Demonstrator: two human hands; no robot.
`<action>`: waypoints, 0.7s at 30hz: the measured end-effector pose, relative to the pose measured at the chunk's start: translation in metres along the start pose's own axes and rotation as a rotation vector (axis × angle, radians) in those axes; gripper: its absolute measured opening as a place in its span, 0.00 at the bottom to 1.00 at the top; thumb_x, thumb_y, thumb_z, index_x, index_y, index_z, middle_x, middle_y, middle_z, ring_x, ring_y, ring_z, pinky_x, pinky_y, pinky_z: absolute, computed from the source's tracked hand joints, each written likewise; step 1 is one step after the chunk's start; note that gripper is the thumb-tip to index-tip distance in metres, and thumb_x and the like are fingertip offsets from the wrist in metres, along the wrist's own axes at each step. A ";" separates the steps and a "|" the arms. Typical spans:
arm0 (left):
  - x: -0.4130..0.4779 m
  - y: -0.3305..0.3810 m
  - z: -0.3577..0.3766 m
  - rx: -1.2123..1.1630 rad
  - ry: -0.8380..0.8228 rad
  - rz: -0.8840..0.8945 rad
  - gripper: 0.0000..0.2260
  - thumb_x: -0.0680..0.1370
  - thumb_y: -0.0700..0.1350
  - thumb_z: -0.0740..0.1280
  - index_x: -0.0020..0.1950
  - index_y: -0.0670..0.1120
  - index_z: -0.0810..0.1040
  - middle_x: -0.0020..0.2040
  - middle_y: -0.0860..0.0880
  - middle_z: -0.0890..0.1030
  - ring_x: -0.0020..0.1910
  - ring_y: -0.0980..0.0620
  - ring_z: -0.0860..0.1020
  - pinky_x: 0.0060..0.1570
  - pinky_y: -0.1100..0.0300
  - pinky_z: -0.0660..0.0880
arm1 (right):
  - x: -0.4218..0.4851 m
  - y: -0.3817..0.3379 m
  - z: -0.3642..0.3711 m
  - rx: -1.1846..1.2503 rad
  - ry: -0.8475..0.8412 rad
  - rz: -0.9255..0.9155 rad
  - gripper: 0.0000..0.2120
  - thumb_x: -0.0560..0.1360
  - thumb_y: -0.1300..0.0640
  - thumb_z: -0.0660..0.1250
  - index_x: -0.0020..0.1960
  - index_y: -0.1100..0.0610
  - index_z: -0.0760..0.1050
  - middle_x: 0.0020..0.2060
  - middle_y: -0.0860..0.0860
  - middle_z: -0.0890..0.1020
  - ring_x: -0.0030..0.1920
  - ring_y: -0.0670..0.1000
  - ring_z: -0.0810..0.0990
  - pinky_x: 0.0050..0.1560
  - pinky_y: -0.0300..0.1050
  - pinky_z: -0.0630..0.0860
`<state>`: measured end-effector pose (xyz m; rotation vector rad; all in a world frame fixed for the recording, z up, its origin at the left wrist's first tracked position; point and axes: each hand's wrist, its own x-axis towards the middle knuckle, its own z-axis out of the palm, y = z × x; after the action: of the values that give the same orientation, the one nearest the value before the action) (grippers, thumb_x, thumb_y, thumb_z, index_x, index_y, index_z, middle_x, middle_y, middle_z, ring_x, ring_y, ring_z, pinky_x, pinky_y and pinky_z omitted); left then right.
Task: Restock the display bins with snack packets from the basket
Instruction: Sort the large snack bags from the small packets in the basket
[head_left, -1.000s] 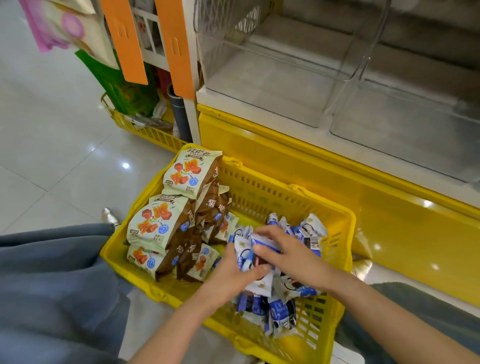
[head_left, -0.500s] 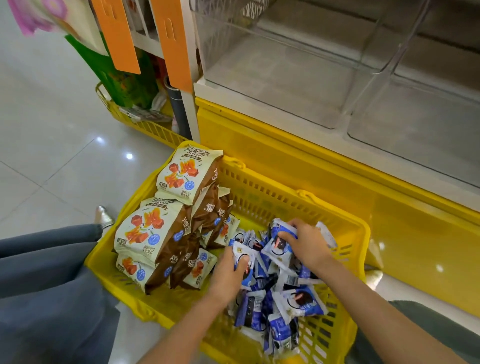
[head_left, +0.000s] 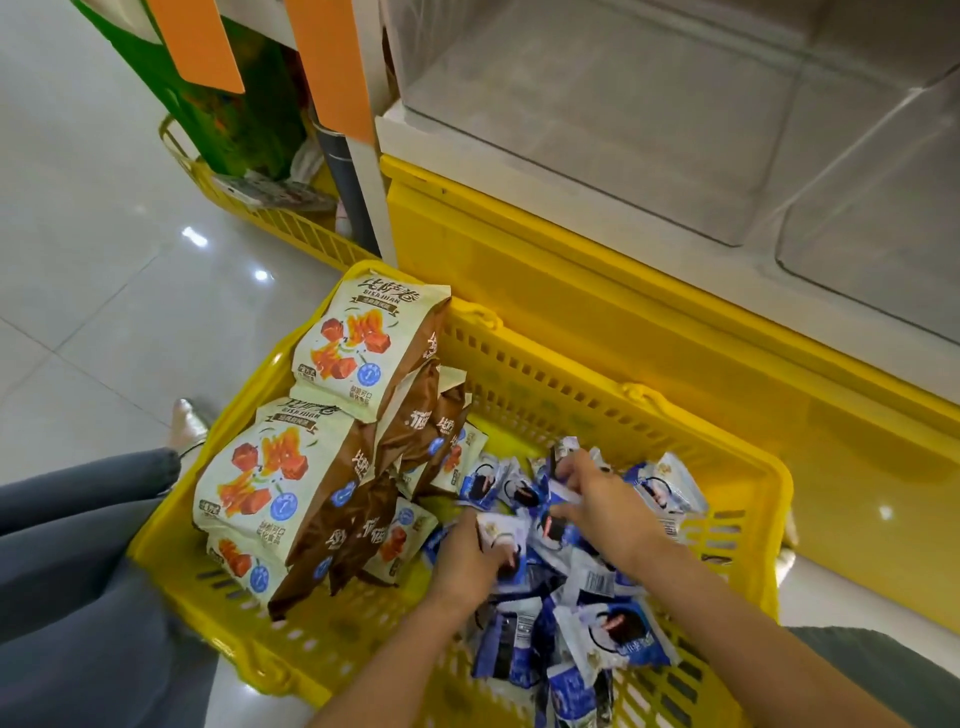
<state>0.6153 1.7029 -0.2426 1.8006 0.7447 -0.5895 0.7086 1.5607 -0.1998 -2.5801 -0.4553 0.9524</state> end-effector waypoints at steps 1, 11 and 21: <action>0.001 -0.003 0.001 0.142 -0.126 -0.002 0.18 0.79 0.42 0.64 0.66 0.40 0.65 0.60 0.40 0.74 0.61 0.44 0.73 0.48 0.66 0.67 | 0.002 0.001 0.000 -0.096 -0.142 0.022 0.16 0.77 0.54 0.65 0.61 0.55 0.66 0.56 0.56 0.79 0.52 0.56 0.78 0.49 0.50 0.74; 0.012 -0.016 0.001 0.655 0.061 0.185 0.17 0.80 0.50 0.60 0.66 0.45 0.65 0.63 0.45 0.70 0.64 0.47 0.68 0.60 0.57 0.66 | 0.009 -0.038 0.015 -0.510 -0.055 -0.172 0.29 0.70 0.72 0.65 0.69 0.60 0.62 0.64 0.58 0.68 0.62 0.58 0.70 0.55 0.49 0.71; 0.034 -0.033 -0.014 0.557 -0.052 -0.102 0.20 0.81 0.55 0.55 0.66 0.42 0.69 0.66 0.41 0.71 0.66 0.44 0.67 0.61 0.55 0.66 | 0.077 -0.041 0.049 -0.143 -0.181 -0.033 0.26 0.79 0.53 0.60 0.73 0.61 0.58 0.68 0.59 0.67 0.68 0.57 0.66 0.65 0.47 0.64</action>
<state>0.6153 1.7317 -0.2828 2.2508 0.6806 -0.9795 0.7243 1.6395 -0.2602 -2.6132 -0.6334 1.1877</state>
